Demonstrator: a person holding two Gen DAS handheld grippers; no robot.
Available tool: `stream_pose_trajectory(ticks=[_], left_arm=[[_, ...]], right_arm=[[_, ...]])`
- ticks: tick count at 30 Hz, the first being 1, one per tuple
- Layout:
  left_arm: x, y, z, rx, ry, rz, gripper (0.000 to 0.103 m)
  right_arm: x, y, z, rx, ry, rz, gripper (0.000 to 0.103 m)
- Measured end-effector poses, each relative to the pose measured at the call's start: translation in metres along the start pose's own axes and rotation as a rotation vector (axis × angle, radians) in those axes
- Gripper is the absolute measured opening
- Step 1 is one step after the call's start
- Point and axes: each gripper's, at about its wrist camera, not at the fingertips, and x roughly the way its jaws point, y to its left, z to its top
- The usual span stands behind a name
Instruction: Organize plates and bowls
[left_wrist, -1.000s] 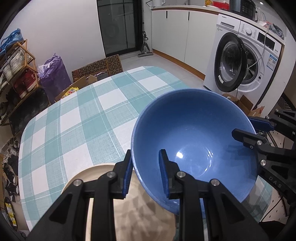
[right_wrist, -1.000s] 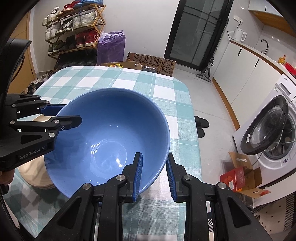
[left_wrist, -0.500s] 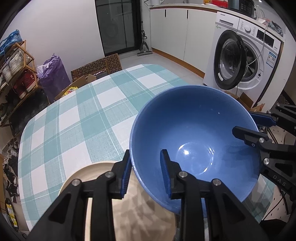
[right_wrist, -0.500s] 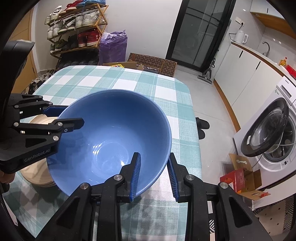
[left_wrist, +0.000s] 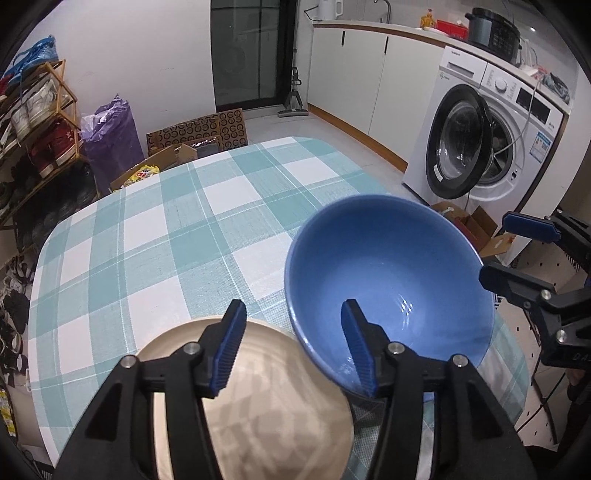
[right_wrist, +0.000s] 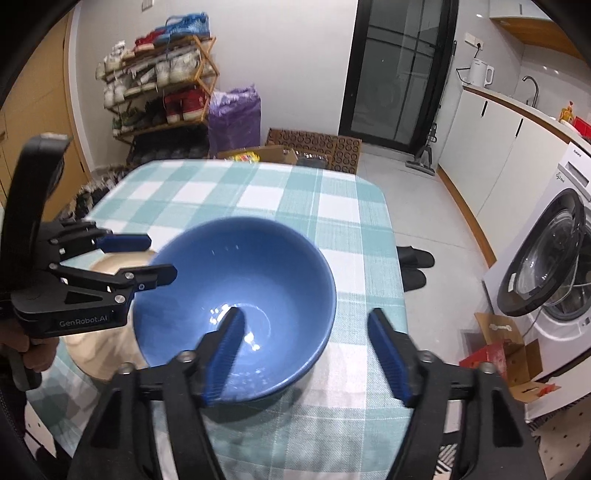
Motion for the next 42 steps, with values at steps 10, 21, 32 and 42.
stream_pose_trajectory(ticks=[10,21,32,42], left_arm=[[-0.003,0.013,-0.007,-0.076,-0.030,-0.026,0.064],[0.008,0.022,-0.017,-0.188,-0.047,-0.119,0.103],[0.020,0.026,-0.022,-0.240,-0.031,-0.151,0.103],[0.032,0.032,-0.025,-0.293,0.001,-0.181,0.101]], right_arm=[[0.000,-0.013,-0.007,0.113,-0.045,0.079,0.093],[0.022,-0.025,-0.027,0.208,-0.044,0.153,0.101],[0.042,-0.038,-0.036,0.299,-0.022,0.217,0.102],[0.059,-0.037,-0.036,0.336,0.004,0.261,0.101]])
